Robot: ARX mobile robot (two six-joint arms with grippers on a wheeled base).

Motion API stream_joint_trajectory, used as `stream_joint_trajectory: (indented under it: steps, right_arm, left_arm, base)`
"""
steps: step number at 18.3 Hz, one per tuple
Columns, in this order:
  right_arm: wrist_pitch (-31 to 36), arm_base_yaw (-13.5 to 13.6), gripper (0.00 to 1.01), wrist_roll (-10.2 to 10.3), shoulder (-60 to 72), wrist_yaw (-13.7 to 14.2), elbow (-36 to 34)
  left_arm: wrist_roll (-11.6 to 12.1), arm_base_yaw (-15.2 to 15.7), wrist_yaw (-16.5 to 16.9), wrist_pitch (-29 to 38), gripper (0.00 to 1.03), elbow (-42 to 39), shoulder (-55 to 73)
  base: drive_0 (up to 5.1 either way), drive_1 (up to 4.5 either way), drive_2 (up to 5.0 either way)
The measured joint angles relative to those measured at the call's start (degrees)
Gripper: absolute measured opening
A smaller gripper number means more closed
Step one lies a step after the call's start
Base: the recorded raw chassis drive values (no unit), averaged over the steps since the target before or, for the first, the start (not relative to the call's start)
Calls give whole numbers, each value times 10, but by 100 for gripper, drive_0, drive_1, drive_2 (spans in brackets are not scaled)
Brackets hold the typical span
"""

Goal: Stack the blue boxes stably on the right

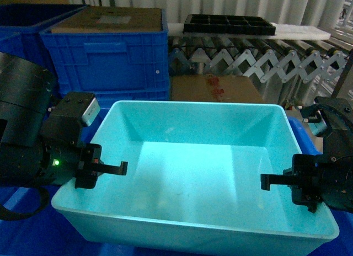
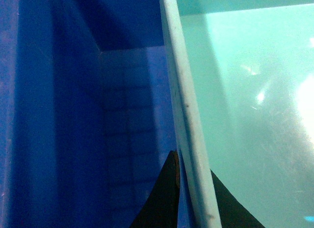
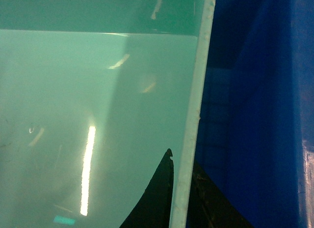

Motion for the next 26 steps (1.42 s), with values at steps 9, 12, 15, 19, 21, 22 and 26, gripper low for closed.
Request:
stream_joint_trajectory:
  steps: [9,12,15,19,21,22,26]
  right_arm:
    - [-9,3,7,-3,0,6,3]
    - [-9,3,7,-4,0,6,3]
    - [-13,3,33,-35,0,5,3]
    - [-12,4,68,-43,0,5,4]
    - [-12,8,85,-45,0,3,4]
    - [-12,7,92,-46,0,3,4]
    - [-12,7,98,-47,0,4,4]
  left_arm:
    - [0,2,0,-1,5,0,1]
    - [0,2,0,-1,5,0,2]
    - [30,5,-61,5,25,10,4]
    - [43,17,-71,5,60,10,5]
    - [45,14,-71,4,76,10,6]
    - [46,12,-71,5,83,10,6]
    - [49,12,-68,6,98,10,6]
  base:
    - [0,0,0]
    - [0,0,0]
    - [0,0,0]
    - [0,0,0]
    - [0,0,0]
    - [0,0,0]
    - [0,0,0]
